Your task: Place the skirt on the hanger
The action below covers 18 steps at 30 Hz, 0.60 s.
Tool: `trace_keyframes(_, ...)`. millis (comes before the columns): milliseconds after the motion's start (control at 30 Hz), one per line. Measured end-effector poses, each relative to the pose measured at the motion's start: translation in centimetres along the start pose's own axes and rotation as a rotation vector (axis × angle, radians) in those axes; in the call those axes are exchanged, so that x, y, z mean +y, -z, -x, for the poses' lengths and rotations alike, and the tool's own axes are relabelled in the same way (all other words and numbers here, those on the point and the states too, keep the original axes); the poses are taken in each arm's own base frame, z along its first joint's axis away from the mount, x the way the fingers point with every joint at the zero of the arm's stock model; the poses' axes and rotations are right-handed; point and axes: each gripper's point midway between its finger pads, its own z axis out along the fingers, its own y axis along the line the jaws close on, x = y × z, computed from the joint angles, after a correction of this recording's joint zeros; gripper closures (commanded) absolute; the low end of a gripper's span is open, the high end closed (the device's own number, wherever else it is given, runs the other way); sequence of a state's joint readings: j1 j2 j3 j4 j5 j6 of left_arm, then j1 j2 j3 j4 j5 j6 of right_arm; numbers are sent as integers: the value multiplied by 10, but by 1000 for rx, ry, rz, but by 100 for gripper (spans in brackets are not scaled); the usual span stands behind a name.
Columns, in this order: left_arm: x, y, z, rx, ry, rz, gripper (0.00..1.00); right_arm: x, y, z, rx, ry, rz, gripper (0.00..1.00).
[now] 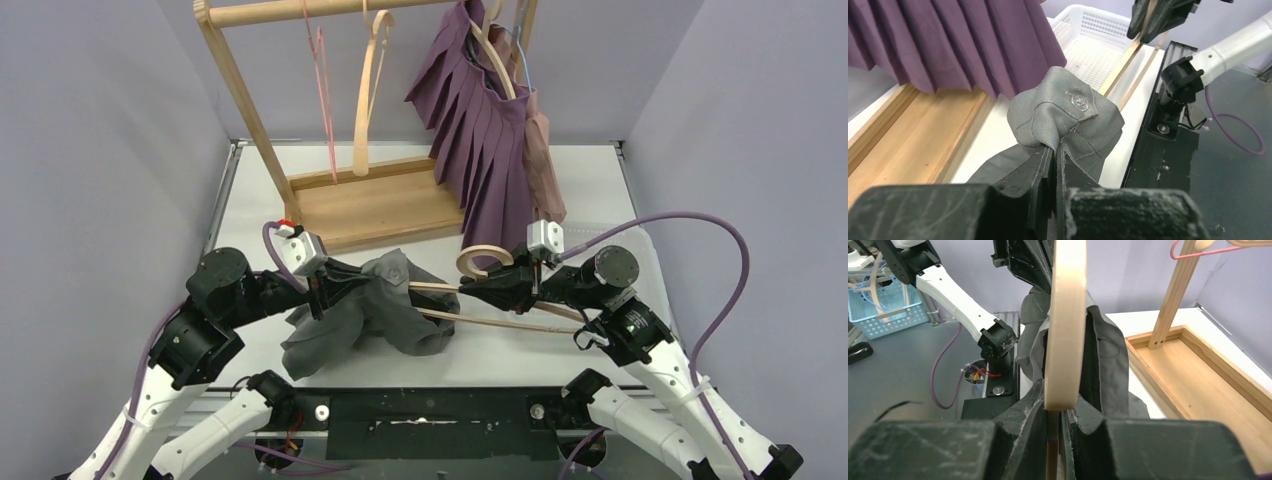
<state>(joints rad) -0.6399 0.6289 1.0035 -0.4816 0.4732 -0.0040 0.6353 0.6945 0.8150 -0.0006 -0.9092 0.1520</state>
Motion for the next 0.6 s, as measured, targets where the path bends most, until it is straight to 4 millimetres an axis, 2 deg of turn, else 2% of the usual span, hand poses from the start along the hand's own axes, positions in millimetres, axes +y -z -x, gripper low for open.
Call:
trace_keyframes(200,-14,-3,1,19,0,-95,100,1,-5,0,6,-14,32,100)
trace_keyframes(300,-22,-7,-1,18,17,-150,100,-6,-17,-4,8,-27,32,100)
trace_keyframes(433,-25,-18,-7,17,49,-198,100,-13,-41,-21,19,-50,38,100)
trace_keyframes(500,-24,-24,-13,26,65,-208,99,-18,-53,-37,34,-73,26,100)
trace_keyframes(600,-20,-31,-20,54,80,-205,74,-24,-61,-56,31,-100,-4,100)
